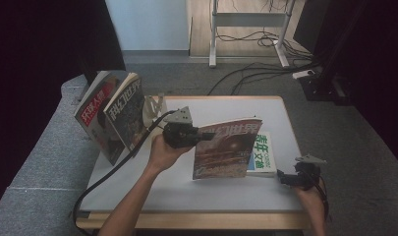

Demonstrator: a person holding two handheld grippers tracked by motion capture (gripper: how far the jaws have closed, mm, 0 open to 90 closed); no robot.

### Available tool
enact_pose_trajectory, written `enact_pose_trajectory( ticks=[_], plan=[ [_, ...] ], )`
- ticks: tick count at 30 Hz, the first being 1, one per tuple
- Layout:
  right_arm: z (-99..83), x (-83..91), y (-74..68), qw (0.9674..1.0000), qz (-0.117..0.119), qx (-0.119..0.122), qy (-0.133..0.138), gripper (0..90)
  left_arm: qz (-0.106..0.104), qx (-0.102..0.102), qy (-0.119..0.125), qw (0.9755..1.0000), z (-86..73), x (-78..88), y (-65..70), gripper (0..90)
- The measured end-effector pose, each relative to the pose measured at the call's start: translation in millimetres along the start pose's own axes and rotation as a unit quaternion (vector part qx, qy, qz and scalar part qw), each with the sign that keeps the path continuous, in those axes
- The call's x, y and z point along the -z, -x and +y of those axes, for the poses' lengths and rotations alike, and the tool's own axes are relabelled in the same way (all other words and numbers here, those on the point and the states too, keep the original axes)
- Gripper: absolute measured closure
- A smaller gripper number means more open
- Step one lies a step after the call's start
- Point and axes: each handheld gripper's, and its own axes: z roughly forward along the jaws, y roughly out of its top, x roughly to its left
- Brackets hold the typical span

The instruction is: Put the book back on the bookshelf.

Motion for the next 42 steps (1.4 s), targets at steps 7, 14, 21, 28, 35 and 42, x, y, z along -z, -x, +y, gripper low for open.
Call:
enact_pose_trajectory(
  ticks=[7,14,21,28,35,42],
  plan=[
    [-0.2,0.0,-0.3,1.0,-0.001,0.0,0.0,0.0,0.02,0.009,0.0,0.9998,-0.3,18.1,-1.3,84.1],
    [-0.2,-0.2,-0.1,1.0,0.0,-0.001,0.0,0.0,0.038,0.021,0.003,0.9991,-1.7,36.2,-4.3,84.2],
    [-0.2,-0.3,0.0,1.0,0.001,-0.001,0.0,0.0,0.053,0.03,0.008,0.9981,-2.0,53.2,-6.1,84.2],
    [-0.3,-0.3,0.0,1.0,0.001,-0.001,0.001,0.0,0.07,0.041,0.012,0.9966,-4.3,76.9,-7.5,84.2],
    [-0.4,-0.4,0.0,1.0,0.001,-0.002,0.002,0.0,0.101,0.045,0.017,0.9937,-7.2,102.0,-8.6,84.2],
    [-0.5,-0.3,0.0,1.0,0.001,-0.001,0.002,0.0,0.134,0.058,0.016,0.9891,-16.3,124.0,-14.1,84.2]
  ],
)
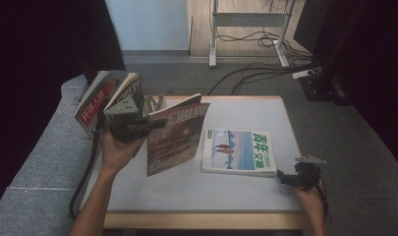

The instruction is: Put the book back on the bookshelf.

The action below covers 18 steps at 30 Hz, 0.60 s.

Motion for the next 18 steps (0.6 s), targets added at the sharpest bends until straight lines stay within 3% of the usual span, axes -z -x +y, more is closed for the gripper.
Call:
enact_pose_trajectory(
  ticks=[10,18],
  plan=[
    [0.0,0.0,-0.1,1.0,0.0,0.0,0.0,0.0,0.056,0.009,-0.004,0.9984,-10.5,19.1,-12.6,84.2],
    [-0.1,0.0,-0.1,1.0,-0.001,0.001,0.0,0.0,0.085,0.023,0.007,0.9961,-16.2,38.7,-20.3,84.2]
  ],
)
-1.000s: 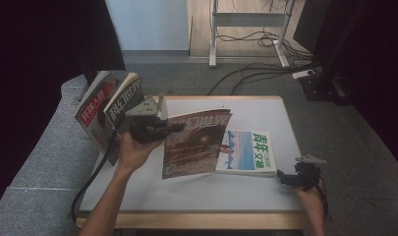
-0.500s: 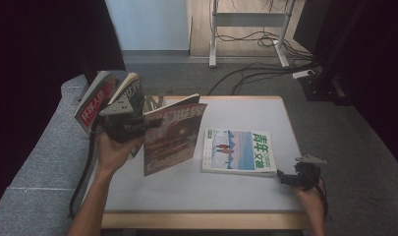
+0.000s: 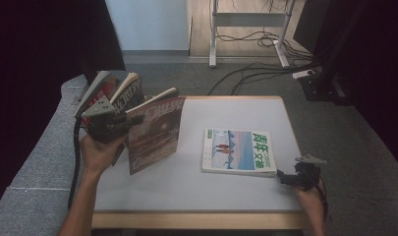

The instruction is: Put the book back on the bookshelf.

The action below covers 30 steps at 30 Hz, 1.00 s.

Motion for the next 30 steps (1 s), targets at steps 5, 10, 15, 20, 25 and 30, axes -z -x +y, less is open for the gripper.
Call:
enact_pose_trajectory(
  ticks=[5,10,15,20,25,30],
  plan=[
    [0.0,0.0,0.0,1.0,0.0,0.0,0.0,0.0,0.021,0.011,0.004,0.9997,-4.0,13.8,-8.1,84.2],
    [0.0,0.1,-0.1,1.0,0.0,-0.001,-0.001,0.0,0.031,0.024,0.009,0.9992,-8.8,25.6,-17.1,84.2],
    [0.0,0.1,-0.2,1.0,0.0,-0.001,0.0,0.0,0.026,0.034,0.017,0.9989,-11.9,36.1,-22.3,84.2],
    [-0.1,0.0,-0.2,1.0,0.0,-0.001,0.0,0.0,0.033,0.038,0.023,0.9985,-13.6,47.7,-24.4,84.2],
    [0.0,0.0,-0.2,1.0,0.0,-0.001,0.0,0.0,0.057,0.044,0.024,0.9971,-17.3,58.0,-30.4,84.2],
    [0.0,0.0,-0.2,1.0,0.0,0.0,-0.001,0.0,0.073,0.051,0.022,0.9957,-21.4,63.4,-35.4,84.2]
  ],
)
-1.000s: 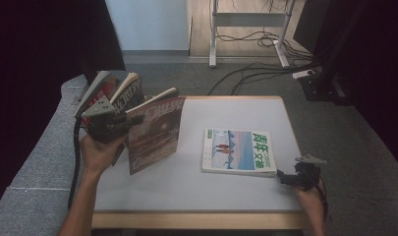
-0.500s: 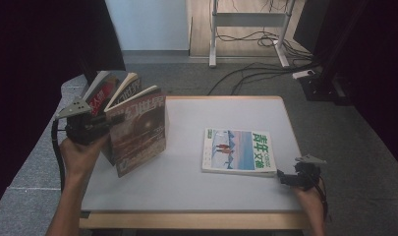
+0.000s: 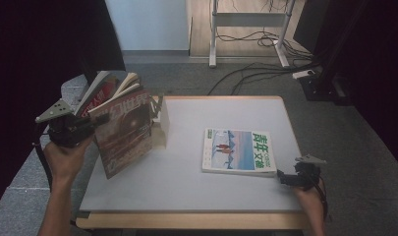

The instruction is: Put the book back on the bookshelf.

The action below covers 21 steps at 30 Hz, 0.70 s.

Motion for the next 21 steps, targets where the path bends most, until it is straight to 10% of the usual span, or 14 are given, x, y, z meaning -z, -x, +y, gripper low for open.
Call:
enact_pose_trajectory(
  ticks=[21],
  plan=[
    [0.0,-0.1,-0.1,1.0,-0.001,0.0,0.001,0.0,0.061,0.051,0.006,0.9968,-7.8,-5.8,-20.1,84.3]
  ],
)
